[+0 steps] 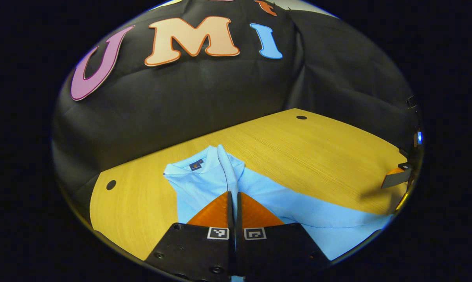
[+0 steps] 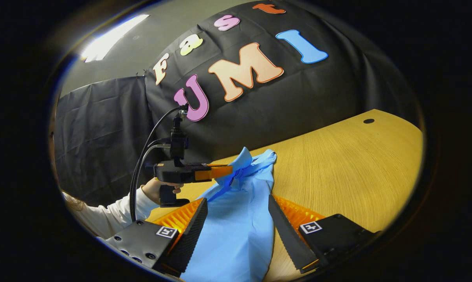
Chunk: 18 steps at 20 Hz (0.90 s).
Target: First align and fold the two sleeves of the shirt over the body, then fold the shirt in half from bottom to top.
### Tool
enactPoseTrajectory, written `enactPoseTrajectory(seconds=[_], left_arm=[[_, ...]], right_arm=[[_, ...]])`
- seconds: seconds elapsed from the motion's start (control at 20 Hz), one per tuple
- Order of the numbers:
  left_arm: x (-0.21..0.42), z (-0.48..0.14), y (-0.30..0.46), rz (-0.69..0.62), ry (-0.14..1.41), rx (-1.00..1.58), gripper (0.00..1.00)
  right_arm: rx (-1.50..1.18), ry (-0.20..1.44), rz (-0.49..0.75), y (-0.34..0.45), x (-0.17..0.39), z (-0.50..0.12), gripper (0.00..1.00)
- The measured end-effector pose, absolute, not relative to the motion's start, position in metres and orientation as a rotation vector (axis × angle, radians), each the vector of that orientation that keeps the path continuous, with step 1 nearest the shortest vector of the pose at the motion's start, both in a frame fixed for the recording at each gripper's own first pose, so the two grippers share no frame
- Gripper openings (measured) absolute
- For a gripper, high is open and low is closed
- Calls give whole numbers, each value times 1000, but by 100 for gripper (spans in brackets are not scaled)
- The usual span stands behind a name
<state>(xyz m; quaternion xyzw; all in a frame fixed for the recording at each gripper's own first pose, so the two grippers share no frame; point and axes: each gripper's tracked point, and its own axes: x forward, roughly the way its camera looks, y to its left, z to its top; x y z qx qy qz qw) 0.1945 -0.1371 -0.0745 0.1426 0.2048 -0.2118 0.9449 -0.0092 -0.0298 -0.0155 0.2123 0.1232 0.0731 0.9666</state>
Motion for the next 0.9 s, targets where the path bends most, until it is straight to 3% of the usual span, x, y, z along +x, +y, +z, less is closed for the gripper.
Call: enactPoseTrajectory(seconds=[0.15,0.25,0.3,0.35,0.4,0.5,0.55,0.6,0.9], left_arm=[[197,-89,-146,-427,446,247,0],[196,-90,-146,-420,444,238,5],[196,-90,-147,-417,445,238,13],[192,-87,-143,-410,443,239,22],[189,-81,-140,-400,429,230,48],[179,-66,-132,-376,390,199,83],[171,-58,-124,-361,372,186,90],[163,-51,-116,-348,350,174,94],[78,-7,-62,-276,213,160,94]], right_arm=[[424,260,145,-29,-9,-19,97],[412,266,135,-32,-9,-21,97],[404,270,130,-32,-11,-23,98],[399,272,126,-33,-10,-23,98],[396,275,128,-31,-12,-23,97],[390,276,130,-30,-13,-22,97],[382,274,125,-31,-14,-20,97],[368,271,115,-31,-16,-19,98],[272,262,82,-24,-56,-15,98]])
